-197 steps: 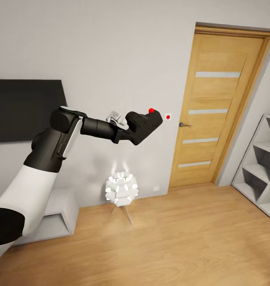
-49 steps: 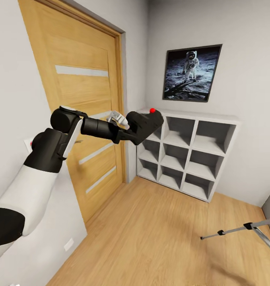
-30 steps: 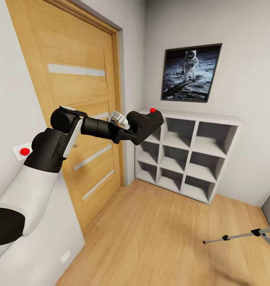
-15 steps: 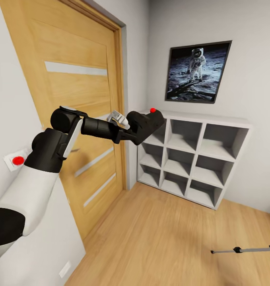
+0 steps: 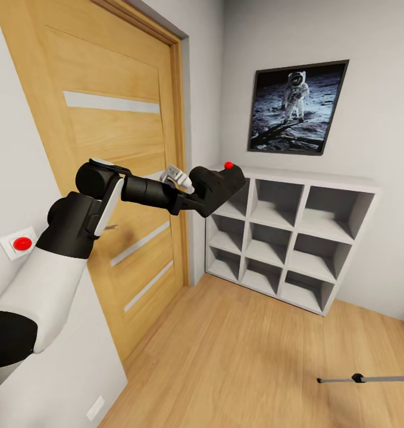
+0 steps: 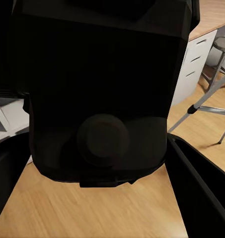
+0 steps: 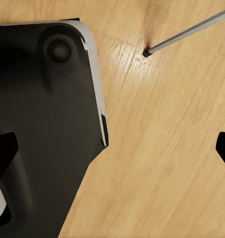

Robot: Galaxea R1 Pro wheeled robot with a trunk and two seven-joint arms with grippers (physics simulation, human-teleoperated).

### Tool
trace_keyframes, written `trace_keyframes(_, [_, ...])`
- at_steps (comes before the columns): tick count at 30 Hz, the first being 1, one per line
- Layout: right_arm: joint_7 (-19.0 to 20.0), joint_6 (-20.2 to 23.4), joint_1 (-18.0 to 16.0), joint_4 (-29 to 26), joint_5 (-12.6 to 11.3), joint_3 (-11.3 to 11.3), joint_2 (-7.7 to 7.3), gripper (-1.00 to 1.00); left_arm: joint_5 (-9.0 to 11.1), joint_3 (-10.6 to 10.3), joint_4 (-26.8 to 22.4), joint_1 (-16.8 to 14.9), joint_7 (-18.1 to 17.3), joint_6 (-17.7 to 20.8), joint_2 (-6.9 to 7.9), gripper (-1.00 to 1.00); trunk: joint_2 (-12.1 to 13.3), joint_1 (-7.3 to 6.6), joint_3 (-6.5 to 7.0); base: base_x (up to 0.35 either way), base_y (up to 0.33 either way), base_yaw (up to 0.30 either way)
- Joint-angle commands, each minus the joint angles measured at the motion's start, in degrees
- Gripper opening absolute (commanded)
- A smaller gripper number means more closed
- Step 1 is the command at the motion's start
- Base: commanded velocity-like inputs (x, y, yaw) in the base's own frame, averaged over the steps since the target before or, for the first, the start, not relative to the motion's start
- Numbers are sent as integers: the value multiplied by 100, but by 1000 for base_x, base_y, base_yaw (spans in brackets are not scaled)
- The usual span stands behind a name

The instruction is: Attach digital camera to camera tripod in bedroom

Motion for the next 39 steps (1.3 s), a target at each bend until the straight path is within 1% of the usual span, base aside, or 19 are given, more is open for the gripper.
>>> trace_keyframes(1, [11, -50, -12, 26, -30, -36, -1, 100, 16, -6, -2, -8, -7, 43, 4, -100, -14, 4, -13, 1, 0, 0])
trace_keyframes(5, [11, -50, -12, 26, -30, -36, -1, 100, 16, 0, -2, -8, -7, 43, 4, -100, -14, 4, -13, 32, 0, 0])
trace_keyframes(8, [11, -51, -12, 26, -30, -35, -1, 100, 15, 2, -2, -8, -5, 43, 1, -100, -14, 4, -13, 204, 0, 0])
trace_keyframes(24, [11, -51, -12, 26, -30, -35, -1, 100, 15, -3, -2, -8, -5, 43, -3, -100, -14, 4, -13, 294, 0, 0])
trace_keyframes(32, [11, -51, -12, 26, -30, -36, -1, 100, 16, -3, -2, -8, -7, 43, -4, -100, -14, 4, -13, 59, 0, -35])
trace_keyframes(39, [11, -51, -12, 26, -30, -36, -1, 100, 15, -6, -2, -8, -7, 43, -5, -100, -14, 4, -13, 2, 0, -252])
